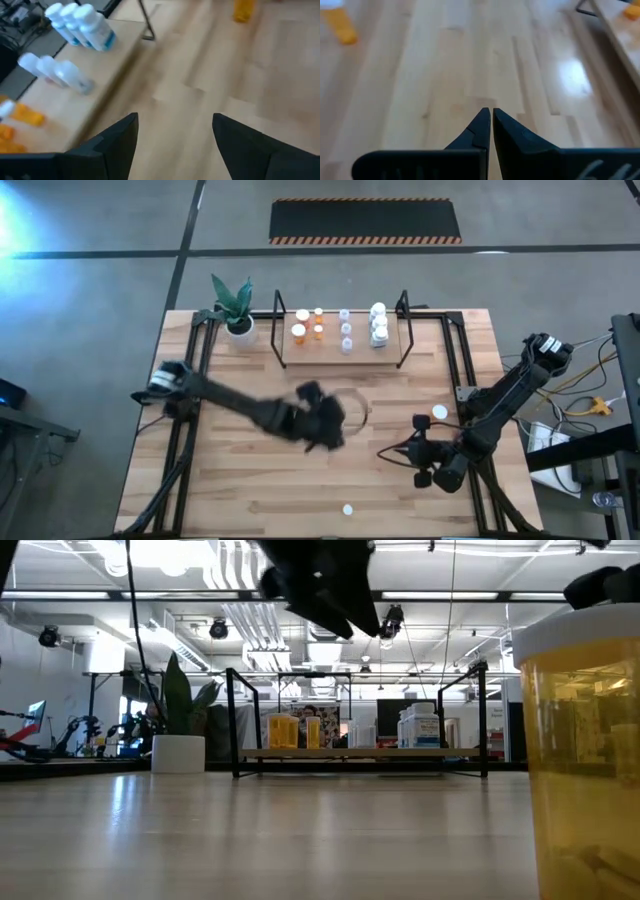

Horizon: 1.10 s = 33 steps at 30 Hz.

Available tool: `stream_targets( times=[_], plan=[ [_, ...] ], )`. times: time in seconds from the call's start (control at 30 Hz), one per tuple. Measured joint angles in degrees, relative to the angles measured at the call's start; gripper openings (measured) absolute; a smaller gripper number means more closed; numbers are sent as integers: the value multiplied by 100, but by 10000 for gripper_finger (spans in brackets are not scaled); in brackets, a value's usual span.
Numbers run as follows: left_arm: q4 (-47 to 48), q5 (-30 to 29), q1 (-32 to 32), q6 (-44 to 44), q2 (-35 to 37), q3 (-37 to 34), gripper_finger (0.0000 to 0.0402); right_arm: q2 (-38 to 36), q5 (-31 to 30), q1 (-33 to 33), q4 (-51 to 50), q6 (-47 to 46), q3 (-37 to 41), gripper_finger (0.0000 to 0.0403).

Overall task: Pick and place medicine bottles onto shelf by color
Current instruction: Put the small orange pill bottle on the shelf aligned with the small orange pill bottles

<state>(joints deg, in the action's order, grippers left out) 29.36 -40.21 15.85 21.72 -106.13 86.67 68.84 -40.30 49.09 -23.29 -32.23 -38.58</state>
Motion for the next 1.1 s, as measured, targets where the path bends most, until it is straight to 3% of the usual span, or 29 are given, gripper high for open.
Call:
stream_targets(
  times=[0.17,0.37,0.57,0.7,0.87,1.1],
  plan=[
    [-423,-710,957,1143,-14,-663,238,0,-140,-147,330,95,31,12],
    [-917,-888,1710,2204,-17,-1427,238,213,825,-226,1903,925,86,27],
    [-1213,-962,2080,3234,-22,-2061,238,1307,1362,-224,4002,1570,157,89],
    [-1248,-982,2101,3602,-22,-2302,238,2244,1374,-224,5150,2150,-78,139],
    [-1271,-983,2088,3648,-22,-2408,238,3059,1332,-224,5405,2201,-651,178],
    [-1284,-1000,2088,3644,-22,-2403,238,3715,1334,-243,5375,2256,-1345,187]
  ],
)
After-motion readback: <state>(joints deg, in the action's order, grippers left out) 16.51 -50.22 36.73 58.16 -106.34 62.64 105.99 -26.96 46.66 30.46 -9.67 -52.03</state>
